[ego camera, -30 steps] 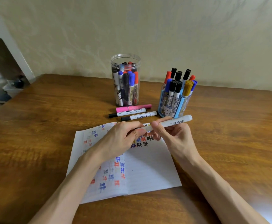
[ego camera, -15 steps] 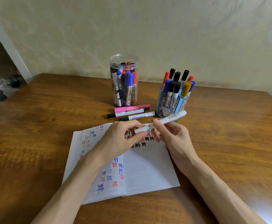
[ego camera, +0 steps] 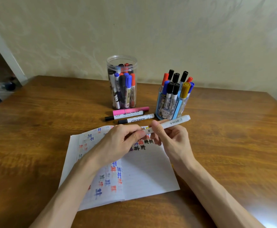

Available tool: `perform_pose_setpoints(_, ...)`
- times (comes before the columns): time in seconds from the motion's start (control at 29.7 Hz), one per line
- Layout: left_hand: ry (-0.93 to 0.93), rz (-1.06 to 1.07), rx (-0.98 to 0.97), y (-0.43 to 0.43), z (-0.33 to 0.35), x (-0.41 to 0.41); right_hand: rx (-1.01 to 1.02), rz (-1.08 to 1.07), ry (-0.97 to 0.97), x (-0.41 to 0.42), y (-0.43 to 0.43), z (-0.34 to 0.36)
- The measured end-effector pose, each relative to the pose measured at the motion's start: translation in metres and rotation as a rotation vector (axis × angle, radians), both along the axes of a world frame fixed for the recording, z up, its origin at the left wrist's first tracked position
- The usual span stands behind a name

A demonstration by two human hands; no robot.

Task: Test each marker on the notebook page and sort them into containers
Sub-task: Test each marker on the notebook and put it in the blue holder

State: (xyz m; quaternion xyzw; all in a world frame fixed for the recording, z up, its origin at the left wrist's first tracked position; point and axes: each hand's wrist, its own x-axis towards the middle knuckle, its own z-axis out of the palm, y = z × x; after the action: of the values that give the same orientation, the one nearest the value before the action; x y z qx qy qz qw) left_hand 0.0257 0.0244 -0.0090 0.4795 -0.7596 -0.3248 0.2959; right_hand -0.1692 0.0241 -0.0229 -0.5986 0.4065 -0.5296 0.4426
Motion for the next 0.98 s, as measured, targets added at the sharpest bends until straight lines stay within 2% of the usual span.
perform_pose_setpoints(0.1, 0.004, -0.026, 0.026, 0.001, 0.003, 0.004, 0.036, -0.012, -0.027, -0.002, 0.001, 0.008)
perform_pose_setpoints(0.2, 0.098, 0.040, 0.055, 0.000, 0.008, 0.030, 0.104, -0.219, -0.199, -0.034, -0.012, 0.015)
perform_pose_setpoints(0.3, 0.184, 0.080, 0.003, -0.003, 0.009, 0.041, 0.175, -0.287, -0.245, -0.039, -0.019, 0.013)
perform_pose_setpoints(0.37, 0.147, 0.070, -0.006, -0.002, 0.007, 0.030, 0.258, -0.287, -0.209, -0.026, -0.016, 0.007)
perform_pose_setpoints(0.54, -0.096, 0.079, 0.015, -0.001, -0.007, 0.019, 0.307, -0.185, -0.095, -0.016, -0.010, 0.002)
perform_pose_setpoints(0.74, -0.183, 0.105, -0.019, -0.001, -0.010, 0.020, 0.273, -0.105, 0.002, -0.017, -0.006, 0.002)
perform_pose_setpoints(0.87, -0.333, 0.139, -0.032, -0.002, -0.018, 0.024, 0.269, -0.083, 0.094, -0.013, -0.004, -0.001)
perform_pose_setpoints(0.98, -0.339, 0.174, 0.006, -0.002, -0.019, 0.026, 0.223, -0.074, 0.196, -0.010, -0.002, -0.001)
